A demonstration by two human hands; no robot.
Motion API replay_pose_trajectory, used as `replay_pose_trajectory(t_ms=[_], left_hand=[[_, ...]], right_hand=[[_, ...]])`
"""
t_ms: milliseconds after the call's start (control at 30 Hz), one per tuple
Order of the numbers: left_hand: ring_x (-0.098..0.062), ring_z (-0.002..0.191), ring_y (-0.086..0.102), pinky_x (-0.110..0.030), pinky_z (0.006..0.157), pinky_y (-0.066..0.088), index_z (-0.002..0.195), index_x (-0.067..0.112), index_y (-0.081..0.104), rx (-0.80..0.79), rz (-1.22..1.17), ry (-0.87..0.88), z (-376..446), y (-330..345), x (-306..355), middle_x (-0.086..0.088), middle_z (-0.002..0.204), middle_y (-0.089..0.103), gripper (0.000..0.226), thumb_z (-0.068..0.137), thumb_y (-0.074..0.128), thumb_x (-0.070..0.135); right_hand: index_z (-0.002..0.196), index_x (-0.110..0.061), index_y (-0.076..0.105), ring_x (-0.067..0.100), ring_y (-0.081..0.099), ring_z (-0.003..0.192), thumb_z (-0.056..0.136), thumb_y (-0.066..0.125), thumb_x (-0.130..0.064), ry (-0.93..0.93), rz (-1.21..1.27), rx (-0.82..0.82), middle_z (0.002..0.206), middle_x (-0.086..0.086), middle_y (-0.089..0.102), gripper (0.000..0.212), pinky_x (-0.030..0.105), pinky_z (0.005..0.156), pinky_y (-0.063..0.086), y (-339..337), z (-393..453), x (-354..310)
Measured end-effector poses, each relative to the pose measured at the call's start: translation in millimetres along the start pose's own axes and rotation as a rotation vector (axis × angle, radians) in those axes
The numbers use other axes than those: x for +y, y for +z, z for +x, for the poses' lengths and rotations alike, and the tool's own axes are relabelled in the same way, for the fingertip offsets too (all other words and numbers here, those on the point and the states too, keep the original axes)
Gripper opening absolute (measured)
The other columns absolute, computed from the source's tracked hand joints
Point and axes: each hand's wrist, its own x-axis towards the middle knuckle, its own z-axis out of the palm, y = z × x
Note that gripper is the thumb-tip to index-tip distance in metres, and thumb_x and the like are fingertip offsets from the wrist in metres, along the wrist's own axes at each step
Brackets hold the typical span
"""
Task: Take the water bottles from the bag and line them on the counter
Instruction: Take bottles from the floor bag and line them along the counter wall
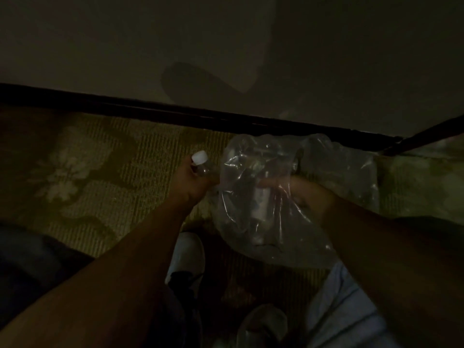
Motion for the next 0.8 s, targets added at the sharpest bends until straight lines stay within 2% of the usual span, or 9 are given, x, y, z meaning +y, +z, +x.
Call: replay_pose_trajectory(t_ms=[67, 100, 167, 233, 300, 367, 467, 633, 800], left_hand=[[-0.005, 0.087, 0.060, -0.020, 0.066, 0.049, 0.115, 0.012, 0.051, 0.049, -0.032, 0.005, -1, 0, 0, 0.008, 0.096, 0.059, 0.039, 0.084, 0.074, 0.009], [-0.012, 0.088, 0.064, -0.023, 0.066, 0.051, 0.114, 0.007, 0.053, 0.065, -0.024, 0.015, -3, 1, 2, 0.001, 0.097, 0.063, 0.039, 0.082, 0.075, 0.010], [-0.024, 0.092, 0.069, -0.028, 0.065, 0.054, 0.113, 0.002, 0.056, 0.102, -0.041, -0.013, -6, 3, 4, -0.010, 0.100, 0.067, 0.042, 0.079, 0.078, 0.013], [-0.021, 0.087, 0.069, -0.031, 0.066, 0.055, 0.108, 0.005, 0.058, 0.170, -0.073, -0.021, -9, 5, 7, -0.008, 0.096, 0.068, 0.033, 0.082, 0.076, 0.014], [-0.017, 0.084, 0.070, -0.039, 0.070, 0.060, 0.103, 0.008, 0.061, 0.228, -0.048, 0.023, -18, 5, 15, -0.004, 0.092, 0.069, 0.027, 0.086, 0.072, 0.026], [-0.014, 0.087, 0.070, -0.045, 0.077, 0.060, 0.106, 0.011, 0.062, 0.284, -0.030, 0.058, -29, 1, 25, -0.003, 0.097, 0.070, 0.034, 0.085, 0.071, 0.036], [-0.012, 0.093, 0.064, -0.046, 0.084, 0.057, 0.114, 0.011, 0.056, 0.409, -0.033, 0.101, -48, -9, 51, -0.004, 0.107, 0.064, 0.042, 0.081, 0.077, 0.026], [-0.028, 0.108, 0.057, -0.049, 0.091, 0.050, 0.118, 0.003, 0.053, 0.443, 0.156, 0.203, -77, -27, 97, -0.016, 0.118, 0.057, 0.056, 0.075, 0.083, 0.025], [-0.017, 0.107, 0.055, -0.044, 0.091, 0.051, 0.120, 0.007, 0.055, 0.407, 0.198, 0.304, -124, -48, 156, -0.011, 0.118, 0.057, 0.053, 0.078, 0.080, 0.024]], right_hand=[[0.113, -0.010, 0.064, 0.024, 0.062, 0.103, 0.084, 0.071, -0.021, -0.006, 0.020, 0.034, 0.113, 0.007, 0.065, 0.032, 0.032, 0.085, 0.050, -6, -4, 1], [0.118, -0.011, 0.062, 0.025, 0.065, 0.100, 0.081, 0.074, -0.019, -0.028, 0.056, 0.050, 0.113, 0.009, 0.067, 0.040, 0.033, 0.082, 0.054, -10, -6, 2], [0.139, -0.018, 0.045, 0.020, 0.065, 0.082, 0.079, 0.075, -0.009, -0.077, 0.093, 0.136, 0.103, 0.005, 0.065, 0.067, 0.022, 0.052, 0.055, -17, -11, 3], [0.146, -0.021, 0.031, 0.015, 0.060, 0.078, 0.079, 0.074, -0.001, -0.144, 0.067, 0.205, 0.097, -0.001, 0.059, 0.082, 0.019, 0.042, 0.049, -20, -23, 0], [0.130, -0.020, 0.048, 0.016, 0.061, 0.084, 0.076, 0.076, 0.002, -0.190, 0.044, 0.235, 0.098, -0.002, 0.059, 0.065, 0.028, 0.058, 0.057, -21, -34, 1], [0.119, -0.023, 0.050, 0.020, 0.063, 0.093, 0.072, 0.077, 0.002, -0.216, 0.019, 0.266, 0.107, 0.003, 0.061, 0.059, 0.035, 0.068, 0.057, -20, -47, 6], [0.125, -0.017, 0.044, 0.023, 0.059, 0.096, 0.074, 0.074, 0.006, -0.262, -0.059, 0.358, 0.108, 0.002, 0.054, 0.064, 0.027, 0.063, 0.048, -16, -76, 9], [0.127, -0.023, 0.038, 0.019, 0.054, 0.109, 0.076, 0.077, -0.004, -0.367, -0.257, 0.612, 0.131, 0.007, 0.045, 0.067, 0.026, 0.079, 0.048, -9, -123, -1], [0.127, -0.013, 0.037, 0.024, 0.052, 0.114, 0.075, 0.080, -0.020, -0.372, -0.237, 0.828, 0.132, 0.011, 0.046, 0.068, 0.037, 0.090, 0.052, -7, -198, -38]])
